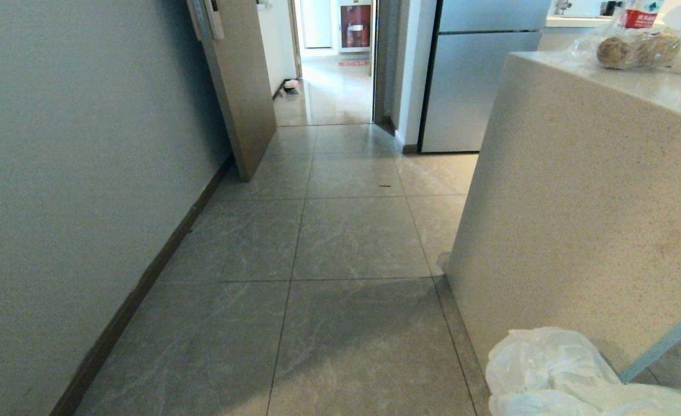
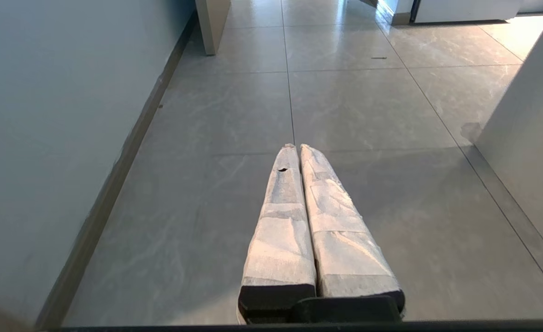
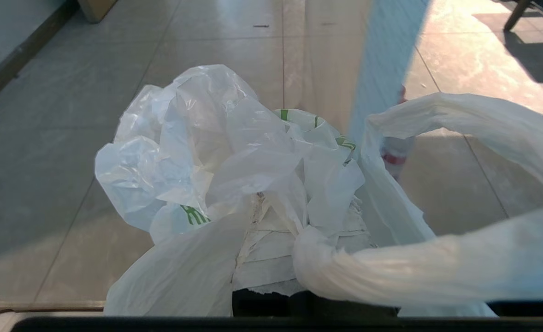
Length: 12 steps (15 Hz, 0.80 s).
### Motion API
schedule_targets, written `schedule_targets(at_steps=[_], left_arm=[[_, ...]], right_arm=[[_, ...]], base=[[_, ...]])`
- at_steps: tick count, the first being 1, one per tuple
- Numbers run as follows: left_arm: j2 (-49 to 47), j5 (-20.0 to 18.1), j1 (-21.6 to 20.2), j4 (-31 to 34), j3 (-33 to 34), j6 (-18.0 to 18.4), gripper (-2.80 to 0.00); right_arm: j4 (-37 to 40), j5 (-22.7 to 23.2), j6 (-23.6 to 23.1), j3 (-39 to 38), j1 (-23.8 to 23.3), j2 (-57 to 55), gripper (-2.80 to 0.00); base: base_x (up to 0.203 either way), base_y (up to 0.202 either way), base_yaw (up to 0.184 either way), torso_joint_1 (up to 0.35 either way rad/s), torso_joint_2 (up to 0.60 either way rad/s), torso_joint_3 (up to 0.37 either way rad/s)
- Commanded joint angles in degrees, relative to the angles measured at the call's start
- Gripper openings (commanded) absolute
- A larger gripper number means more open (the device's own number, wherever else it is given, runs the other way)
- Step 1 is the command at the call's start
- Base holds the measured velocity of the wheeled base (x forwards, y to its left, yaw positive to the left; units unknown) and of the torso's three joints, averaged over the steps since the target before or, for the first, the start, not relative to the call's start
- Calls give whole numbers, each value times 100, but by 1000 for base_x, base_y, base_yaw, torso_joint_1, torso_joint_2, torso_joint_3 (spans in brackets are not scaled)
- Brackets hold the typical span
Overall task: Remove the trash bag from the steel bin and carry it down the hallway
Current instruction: Put the trash bag at the door
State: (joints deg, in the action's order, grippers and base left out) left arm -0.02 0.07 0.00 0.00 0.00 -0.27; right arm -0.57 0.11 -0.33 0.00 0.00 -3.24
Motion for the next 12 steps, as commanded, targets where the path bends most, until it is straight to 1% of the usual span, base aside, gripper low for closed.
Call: schedule_targets(at_steps=[1, 8, 9, 12], left_arm=[[11, 1, 0, 8, 9, 0, -280], [11, 1, 0, 5, 9, 0, -280], [11, 1, 0, 3, 9, 0, -280], [11, 1, 0, 0, 9, 9, -280]], right_arm=[[1, 2, -2, -3, 0, -10, -280], [-4, 4, -2, -2, 0, -10, -280], [-2, 0, -2, -6, 0, -10, -280], [1, -2, -2, -3, 0, -10, -280]], base=[[188, 0, 1, 2, 2, 3], [187, 0, 0, 0, 1, 3], [115, 0, 0, 2, -11, -2], [0, 0, 0, 0, 0, 0]])
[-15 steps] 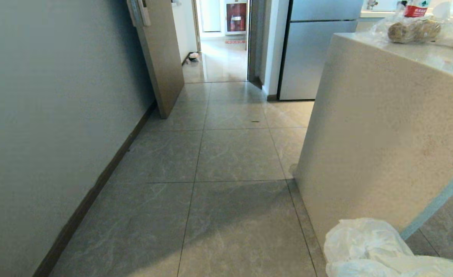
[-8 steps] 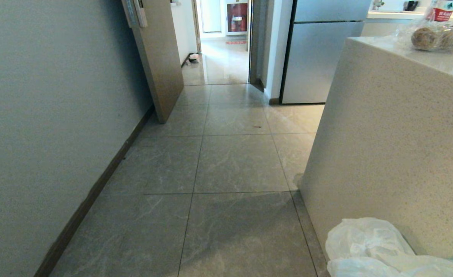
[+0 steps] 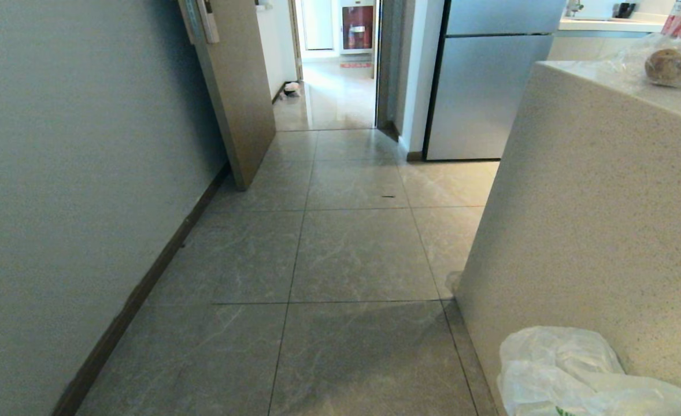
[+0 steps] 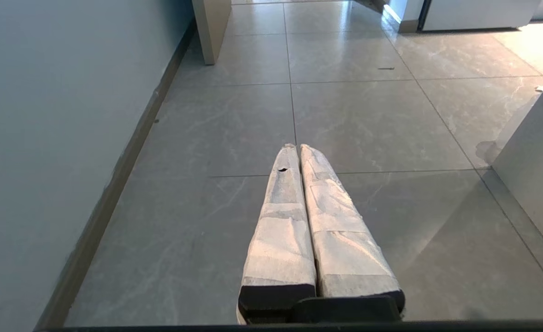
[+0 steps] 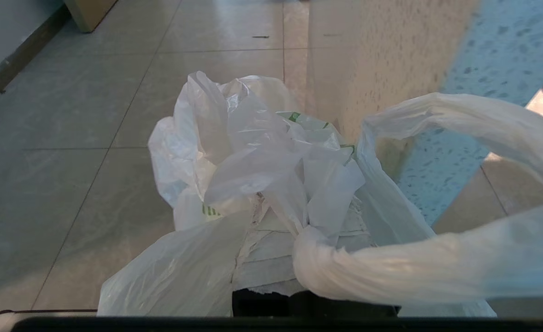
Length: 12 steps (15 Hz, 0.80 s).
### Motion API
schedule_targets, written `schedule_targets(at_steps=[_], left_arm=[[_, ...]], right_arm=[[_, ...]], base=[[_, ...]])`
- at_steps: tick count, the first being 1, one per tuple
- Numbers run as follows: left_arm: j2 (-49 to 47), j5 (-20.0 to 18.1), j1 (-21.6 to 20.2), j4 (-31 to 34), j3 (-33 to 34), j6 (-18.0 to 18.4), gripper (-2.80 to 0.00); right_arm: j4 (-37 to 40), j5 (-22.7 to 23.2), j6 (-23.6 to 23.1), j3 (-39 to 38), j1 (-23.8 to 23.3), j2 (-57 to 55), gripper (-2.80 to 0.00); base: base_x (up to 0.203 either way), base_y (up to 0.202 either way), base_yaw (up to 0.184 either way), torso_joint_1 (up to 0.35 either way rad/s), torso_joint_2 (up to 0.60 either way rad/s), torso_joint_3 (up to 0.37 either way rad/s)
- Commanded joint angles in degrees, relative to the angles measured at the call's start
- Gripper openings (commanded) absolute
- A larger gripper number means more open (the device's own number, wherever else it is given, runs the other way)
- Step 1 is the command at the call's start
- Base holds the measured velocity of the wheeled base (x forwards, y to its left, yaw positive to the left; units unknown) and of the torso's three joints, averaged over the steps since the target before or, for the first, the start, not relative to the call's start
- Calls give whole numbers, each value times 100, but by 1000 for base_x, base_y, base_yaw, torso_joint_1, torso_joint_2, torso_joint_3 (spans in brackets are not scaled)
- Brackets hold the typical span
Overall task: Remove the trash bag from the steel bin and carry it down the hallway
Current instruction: Put the trash bag at the door
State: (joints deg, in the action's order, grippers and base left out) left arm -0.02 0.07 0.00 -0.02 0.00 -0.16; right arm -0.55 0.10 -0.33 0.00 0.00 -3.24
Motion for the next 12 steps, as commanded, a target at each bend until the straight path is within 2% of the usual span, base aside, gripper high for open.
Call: schedule_targets(at_steps=[1, 4, 12], left_arm=[[11, 1, 0, 2, 9, -2, -280], [11, 1, 0, 2, 9, -5, -280], [11, 1, 0, 2, 1, -2, -280]], right_arm=[[0, 1, -2, 0, 0, -10, -280], [-7, 2, -2, -8, 0, -10, -280], [-7, 8, -2, -9, 0, -10, -280]], base=[[0, 0, 0, 0, 0, 0], [1, 46, 6, 2, 2, 2], [10, 0, 0, 1, 1, 0]])
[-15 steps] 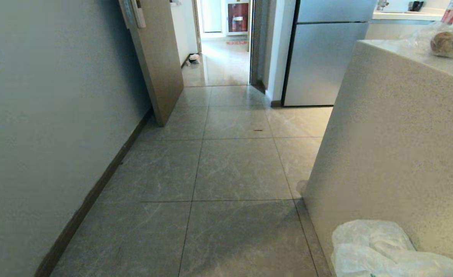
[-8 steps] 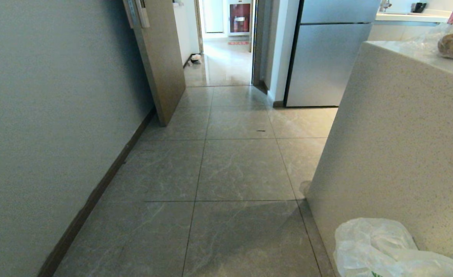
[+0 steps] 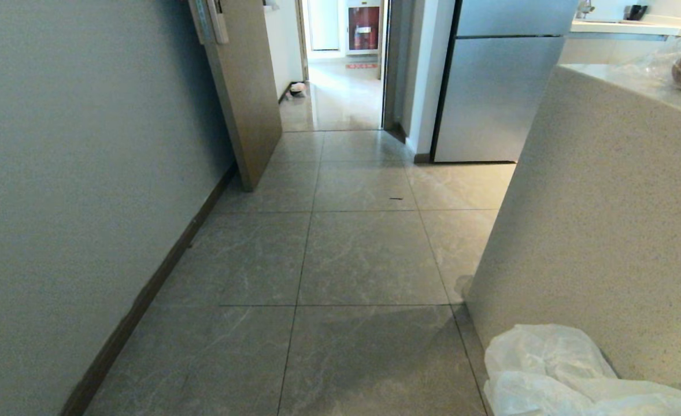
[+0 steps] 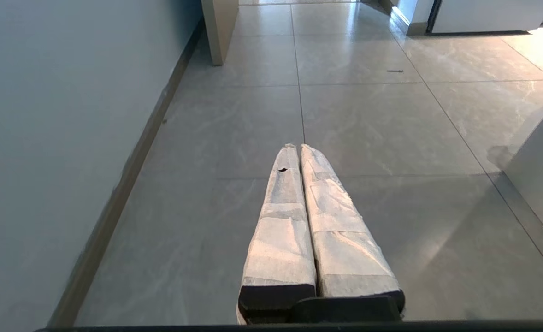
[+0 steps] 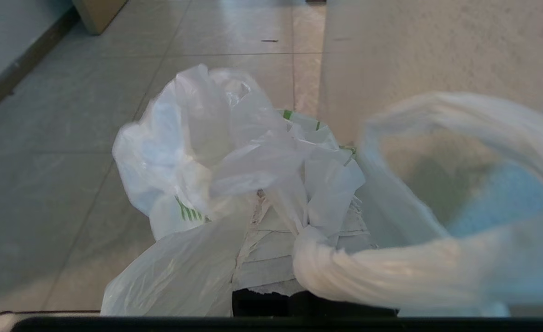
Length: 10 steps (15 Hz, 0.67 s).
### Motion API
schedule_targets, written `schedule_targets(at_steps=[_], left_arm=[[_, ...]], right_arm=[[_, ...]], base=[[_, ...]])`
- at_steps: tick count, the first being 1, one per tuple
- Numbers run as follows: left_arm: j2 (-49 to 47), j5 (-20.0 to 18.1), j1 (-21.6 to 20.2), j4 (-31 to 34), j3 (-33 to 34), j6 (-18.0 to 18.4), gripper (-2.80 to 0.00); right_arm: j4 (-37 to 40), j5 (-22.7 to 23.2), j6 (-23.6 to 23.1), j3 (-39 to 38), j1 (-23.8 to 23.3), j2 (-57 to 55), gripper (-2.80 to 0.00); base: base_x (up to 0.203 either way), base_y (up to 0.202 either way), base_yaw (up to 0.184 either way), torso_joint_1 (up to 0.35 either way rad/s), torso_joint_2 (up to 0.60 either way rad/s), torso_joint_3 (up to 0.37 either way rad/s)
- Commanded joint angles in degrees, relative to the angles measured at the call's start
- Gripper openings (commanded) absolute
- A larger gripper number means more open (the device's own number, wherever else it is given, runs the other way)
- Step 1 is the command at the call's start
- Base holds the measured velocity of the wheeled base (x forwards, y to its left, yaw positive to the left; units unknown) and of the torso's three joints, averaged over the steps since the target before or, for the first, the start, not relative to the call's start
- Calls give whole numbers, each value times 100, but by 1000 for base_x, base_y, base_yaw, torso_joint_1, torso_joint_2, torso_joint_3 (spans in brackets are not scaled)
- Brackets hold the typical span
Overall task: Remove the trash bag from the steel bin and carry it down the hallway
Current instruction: Put the trash bag at the door
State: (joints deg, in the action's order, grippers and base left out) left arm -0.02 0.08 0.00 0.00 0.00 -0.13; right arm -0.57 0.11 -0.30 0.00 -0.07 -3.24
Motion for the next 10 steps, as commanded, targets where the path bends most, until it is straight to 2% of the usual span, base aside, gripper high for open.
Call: schedule_targets(at_steps=[1, 10], left_arm=[[11, 1, 0, 0, 9, -4, -280], [11, 1, 0, 0, 9, -4, -280]], right_arm=[[-3, -2, -5, -9, 7, -10, -280], [-4, -2, -5, -9, 7, -10, -280]], base=[[165, 0, 1, -2, 7, 6], [190, 0, 1, 4, 2, 3]])
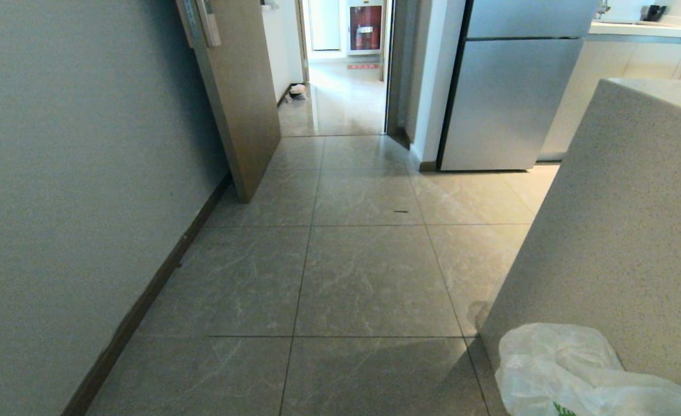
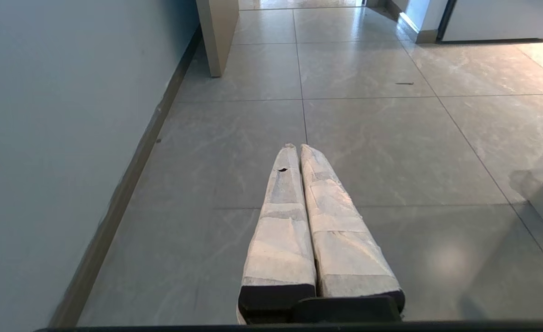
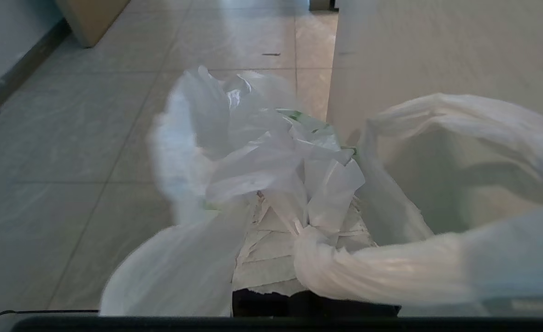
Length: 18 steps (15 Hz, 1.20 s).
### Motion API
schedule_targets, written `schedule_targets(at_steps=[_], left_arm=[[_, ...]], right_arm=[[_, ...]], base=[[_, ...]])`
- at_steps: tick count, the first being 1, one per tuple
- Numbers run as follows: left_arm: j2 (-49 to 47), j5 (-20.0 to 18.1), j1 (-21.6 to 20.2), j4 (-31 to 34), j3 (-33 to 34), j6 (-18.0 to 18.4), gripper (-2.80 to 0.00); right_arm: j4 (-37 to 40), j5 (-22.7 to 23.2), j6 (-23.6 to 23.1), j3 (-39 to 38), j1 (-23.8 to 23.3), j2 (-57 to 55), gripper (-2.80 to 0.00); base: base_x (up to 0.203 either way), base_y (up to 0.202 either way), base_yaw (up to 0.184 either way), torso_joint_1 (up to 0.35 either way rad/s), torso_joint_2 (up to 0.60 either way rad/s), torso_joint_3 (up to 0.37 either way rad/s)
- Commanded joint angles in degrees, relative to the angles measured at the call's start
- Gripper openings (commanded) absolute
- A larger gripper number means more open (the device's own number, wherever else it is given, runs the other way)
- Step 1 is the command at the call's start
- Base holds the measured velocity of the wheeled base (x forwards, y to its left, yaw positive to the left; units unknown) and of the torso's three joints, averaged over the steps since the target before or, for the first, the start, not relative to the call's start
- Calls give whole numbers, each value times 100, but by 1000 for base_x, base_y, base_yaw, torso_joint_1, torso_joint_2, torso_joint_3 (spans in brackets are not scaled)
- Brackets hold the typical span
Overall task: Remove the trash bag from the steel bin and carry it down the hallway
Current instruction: Put the trash bag at the door
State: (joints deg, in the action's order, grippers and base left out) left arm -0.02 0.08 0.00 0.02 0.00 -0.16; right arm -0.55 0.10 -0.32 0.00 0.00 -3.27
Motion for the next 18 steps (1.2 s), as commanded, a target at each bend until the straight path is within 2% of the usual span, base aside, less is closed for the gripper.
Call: schedule_targets(at_steps=[1, 18], left_arm=[[11, 1, 0, -2, 9, -2, -280], [11, 1, 0, -2, 9, -2, -280]], right_arm=[[-6, 4, -3, -4, 0, -7, -280], [0, 6, -3, -1, 0, -7, -280]], base=[[188, 0, -1, 5, 0, 7], [190, 0, 1, 3, 2, 2]])
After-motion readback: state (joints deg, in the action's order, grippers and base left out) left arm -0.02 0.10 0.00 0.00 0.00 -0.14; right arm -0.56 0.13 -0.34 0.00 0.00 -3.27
